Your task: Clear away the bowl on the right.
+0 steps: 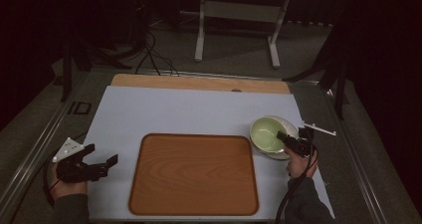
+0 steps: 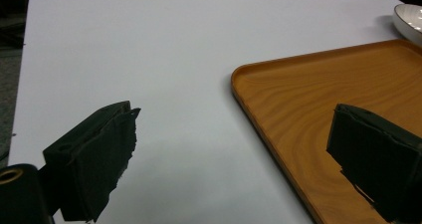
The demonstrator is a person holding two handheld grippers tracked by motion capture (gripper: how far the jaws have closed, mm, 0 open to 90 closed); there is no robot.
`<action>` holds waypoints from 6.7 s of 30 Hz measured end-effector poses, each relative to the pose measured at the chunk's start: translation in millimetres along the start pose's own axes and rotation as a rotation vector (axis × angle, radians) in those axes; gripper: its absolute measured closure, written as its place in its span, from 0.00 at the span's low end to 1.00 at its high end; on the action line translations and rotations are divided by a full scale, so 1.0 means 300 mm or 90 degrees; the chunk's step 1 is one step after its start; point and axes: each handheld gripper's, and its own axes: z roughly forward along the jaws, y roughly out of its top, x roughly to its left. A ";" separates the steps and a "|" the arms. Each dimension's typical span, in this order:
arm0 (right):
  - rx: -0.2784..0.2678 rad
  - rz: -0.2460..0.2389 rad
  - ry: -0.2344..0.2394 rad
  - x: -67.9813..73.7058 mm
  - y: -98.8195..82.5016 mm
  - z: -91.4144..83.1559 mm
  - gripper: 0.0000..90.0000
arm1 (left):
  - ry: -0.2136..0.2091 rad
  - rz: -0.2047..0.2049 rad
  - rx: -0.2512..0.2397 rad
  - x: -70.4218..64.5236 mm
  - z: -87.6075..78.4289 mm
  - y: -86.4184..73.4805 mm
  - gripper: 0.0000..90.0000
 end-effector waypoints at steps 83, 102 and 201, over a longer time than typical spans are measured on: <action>0.033 -0.064 0.090 0.211 -0.050 0.006 0.91 | 0.008 -0.012 -0.004 0.016 -0.014 -0.003 0.03; 0.042 -0.082 0.106 0.261 -0.068 0.016 0.91 | 0.009 -0.012 -0.002 0.015 -0.014 -0.003 0.03; 0.158 -0.205 0.197 0.544 -0.268 0.130 0.91 | 0.013 -0.014 -0.013 0.013 -0.026 -0.004 0.03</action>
